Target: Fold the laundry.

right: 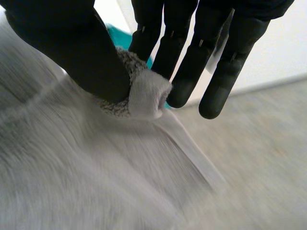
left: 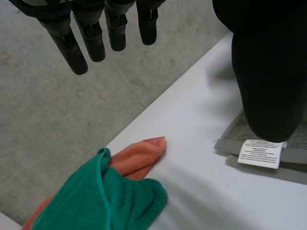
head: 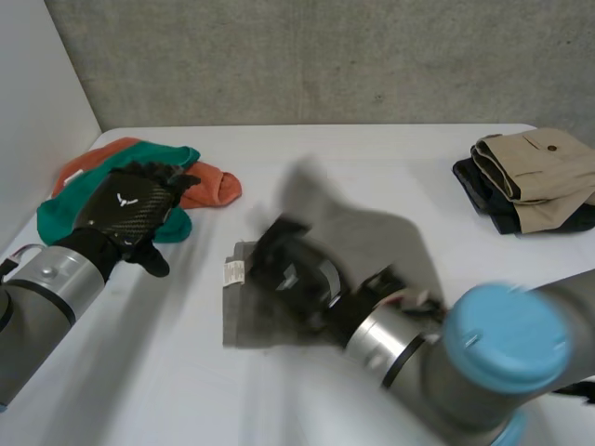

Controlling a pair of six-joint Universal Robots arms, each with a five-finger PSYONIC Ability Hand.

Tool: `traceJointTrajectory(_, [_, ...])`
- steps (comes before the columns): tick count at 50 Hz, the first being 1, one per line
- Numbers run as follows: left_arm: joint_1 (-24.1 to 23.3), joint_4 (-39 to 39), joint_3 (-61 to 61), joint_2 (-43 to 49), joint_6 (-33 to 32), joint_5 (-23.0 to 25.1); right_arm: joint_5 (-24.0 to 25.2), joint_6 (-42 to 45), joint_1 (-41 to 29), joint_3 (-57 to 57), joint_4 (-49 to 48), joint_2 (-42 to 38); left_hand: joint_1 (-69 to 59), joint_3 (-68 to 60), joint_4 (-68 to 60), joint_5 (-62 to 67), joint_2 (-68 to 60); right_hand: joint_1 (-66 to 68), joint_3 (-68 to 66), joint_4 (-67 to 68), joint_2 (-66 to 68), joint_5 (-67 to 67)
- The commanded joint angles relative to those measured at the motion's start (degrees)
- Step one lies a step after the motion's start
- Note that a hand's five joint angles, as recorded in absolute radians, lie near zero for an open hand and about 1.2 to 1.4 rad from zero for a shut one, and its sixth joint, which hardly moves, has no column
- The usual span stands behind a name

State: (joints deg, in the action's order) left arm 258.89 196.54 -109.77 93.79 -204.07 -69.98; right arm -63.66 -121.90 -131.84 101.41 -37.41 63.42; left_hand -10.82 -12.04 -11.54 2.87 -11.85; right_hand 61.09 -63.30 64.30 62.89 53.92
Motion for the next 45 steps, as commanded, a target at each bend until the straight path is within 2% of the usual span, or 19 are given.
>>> traceJointTrajectory(1, [-0.9,0.2,0.4,1.0,-0.2,-0.1,-7.5,-1.7,-2.4,-5.6,10.1,-4.9,0.8,2.0,1.5,-2.9,1.9,-51.1,53.3,-54.3,-52.9,-53.9])
traceJointTrajectory(2, [-0.9,0.2,0.8,1.0,-0.2,0.0,-8.3,-3.6,-2.1,-5.9,10.7,-4.5,0.8,2.0,1.5,-2.9,1.9,-51.1,53.3,-54.3,-52.9,-53.9])
traceJointTrajectory(6, [-0.9,-0.1,1.5,0.8,0.1,0.0,-11.1,-20.1,2.2,-5.4,12.8,2.0,0.8,2.0,1.5,-2.9,1.9,-51.1,53.3,-54.3,-52.9,-53.9])
traceJointTrajectory(7, [-1.0,-0.1,1.6,0.5,0.1,0.0,-11.6,-28.7,4.8,-4.7,14.6,5.8,0.8,2.0,1.5,-2.9,1.9,-51.1,53.3,-54.3,-52.9,-53.9])
traceJointTrajectory(9, [-1.3,-0.1,1.7,0.2,0.1,0.0,-11.7,-36.1,7.8,-3.5,18.3,7.5,0.8,2.0,1.5,-2.9,1.9,-51.1,53.3,-54.3,-52.9,-53.9])
traceJointTrajectory(11, [-1.5,-0.1,1.7,-0.1,0.1,0.0,-11.6,-37.3,9.8,-2.5,21.1,7.7,0.8,2.0,1.5,-2.9,1.9,-51.1,53.3,-54.3,-52.9,-53.9])
traceJointTrajectory(16, [-2.2,-0.1,1.2,0.2,0.1,0.0,-13.6,-26.2,18.6,1.5,30.2,5.8,0.8,2.0,1.5,-2.9,1.9,-50.6,52.9,-53.8,-52.4,-53.5])
traceJointTrajectory(18, [-2.6,-0.1,0.9,0.3,0.1,0.0,-14.7,-22.8,20.7,1.9,30.5,5.2,0.8,2.0,1.5,-2.9,1.9,-38.7,40.9,-41.9,-40.5,-41.5])
traceJointTrajectory(19, [-2.8,-0.1,0.8,0.4,0.1,0.0,-16.0,-20.9,22.1,1.9,29.6,4.8,0.8,2.0,1.5,-2.9,1.9,-21.7,23.9,-24.9,-23.5,-24.5])
traceJointTrajectory(21, [-3.1,-0.1,0.6,0.5,0.1,0.0,-17.4,-20.6,22.5,1.8,27.9,5.0,0.8,2.0,1.5,-2.9,1.9,-0.2,2.4,-3.4,-2.0,-3.0])
traceJointTrajectory(22, [-3.2,-0.2,0.6,0.5,0.1,0.0,-18.6,-20.9,22.5,1.3,25.7,5.4,0.8,2.0,1.5,-2.9,1.9,18.7,-16.5,15.5,16.9,15.9])
traceJointTrajectory(25, [-3.6,-0.2,0.6,0.1,0.0,-0.2,-20.1,-22.2,20.5,1.1,20.8,7.1,0.8,2.0,1.5,-2.9,1.9,18.9,-16.7,15.7,17.1,16.1])
traceJointTrajectory(29, [-3.6,-0.2,0.7,-1.2,0.0,-0.2,-20.1,-24.0,12.4,0.9,12.9,12.9,0.8,2.0,1.5,-2.9,1.9,18.9,-16.7,15.7,17.1,16.1])
traceJointTrajectory(31, [-3.4,-0.2,0.6,-2.3,0.1,-0.2,-18.3,-23.9,7.1,0.9,9.1,13.0,0.8,2.0,1.5,-2.9,1.9,18.9,-16.7,15.7,17.1,16.1])
traceJointTrajectory(36, [-2.9,-0.4,0.8,-3.5,0.3,-0.5,-10.3,-23.7,-3.3,0.7,1.3,7.1,0.8,2.0,1.5,-2.9,1.9,18.9,-16.7,15.7,17.1,16.1])
traceJointTrajectory(38, [-2.5,-0.8,0.9,-3.8,1.1,-1.0,-6.9,-23.6,-6.4,-0.3,1.1,2.5,0.8,2.0,1.5,-2.9,1.9,18.9,-16.7,15.7,17.1,16.1])
traceJointTrajectory(41, [-2.3,-1.8,1.1,-3.8,2.6,-2.2,-5.2,-23.9,-8.0,-4.1,4.3,-3.5,0.8,2.0,1.5,-2.9,1.9,18.9,-16.7,15.7,17.1,16.1])
traceJointTrajectory(42, [-2.5,-2.1,1.1,-3.8,3.1,-2.7,-5.7,-24.1,-8.0,-5.2,5.8,-4.4,0.8,2.0,1.5,-2.9,1.9,14.2,-12.0,11.0,12.4,11.4])
traceJointTrajectory(45, [-3.0,-3.4,1.7,-3.5,5.1,-4.7,-9.5,-27.8,-6.2,-9.4,13.2,-4.6,0.8,2.0,1.5,-2.9,1.9,-51.1,53.3,-54.3,-52.9,-53.9])
